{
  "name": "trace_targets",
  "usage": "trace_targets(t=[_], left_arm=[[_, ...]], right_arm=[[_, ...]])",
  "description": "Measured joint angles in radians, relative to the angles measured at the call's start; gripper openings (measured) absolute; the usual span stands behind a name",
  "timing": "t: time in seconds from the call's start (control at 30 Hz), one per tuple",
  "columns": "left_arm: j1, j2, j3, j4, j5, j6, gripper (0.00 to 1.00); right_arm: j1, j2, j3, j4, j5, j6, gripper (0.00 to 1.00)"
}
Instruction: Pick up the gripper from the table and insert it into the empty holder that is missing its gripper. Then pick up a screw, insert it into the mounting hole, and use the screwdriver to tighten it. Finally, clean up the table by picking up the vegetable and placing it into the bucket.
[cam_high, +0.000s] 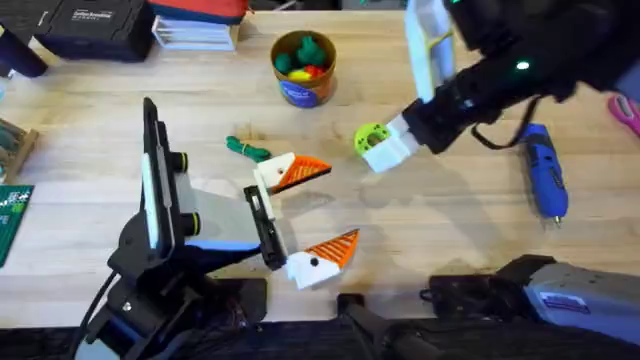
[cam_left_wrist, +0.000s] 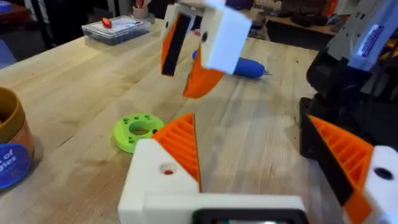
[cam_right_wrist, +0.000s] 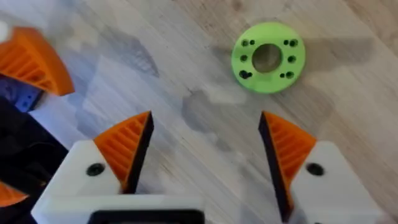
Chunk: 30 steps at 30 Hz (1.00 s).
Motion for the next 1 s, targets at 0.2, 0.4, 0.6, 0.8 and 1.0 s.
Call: trace_targets(t=[0.2,0.4,0.6,0.8,1.0], left_arm=[[0.000,0.000,0.000,0.000,0.000,0.000,0.985],[0.000,0.000,0.000,0.000,0.000,0.000,0.986],[0.000,0.000,0.000,0.000,0.000,0.000,0.985],[0.000,0.000,0.000,0.000,0.000,0.000,0.985],[0.000,0.000,0.000,0.000,0.000,0.000,0.985]], right_arm=[[0.083,0.134,0.000,0.039,0.178,0.000,0.959],[0.123,0.223,0.000,0.099,0.232,-0.001,0.638],[0.123,0.291,0.000,0.135,0.248,0.000,0.547],[0.123,0.326,0.000,0.181,0.249,0.000,0.494],[0.122,0.352,0.000,0.182,0.255,0.001,0.389]])
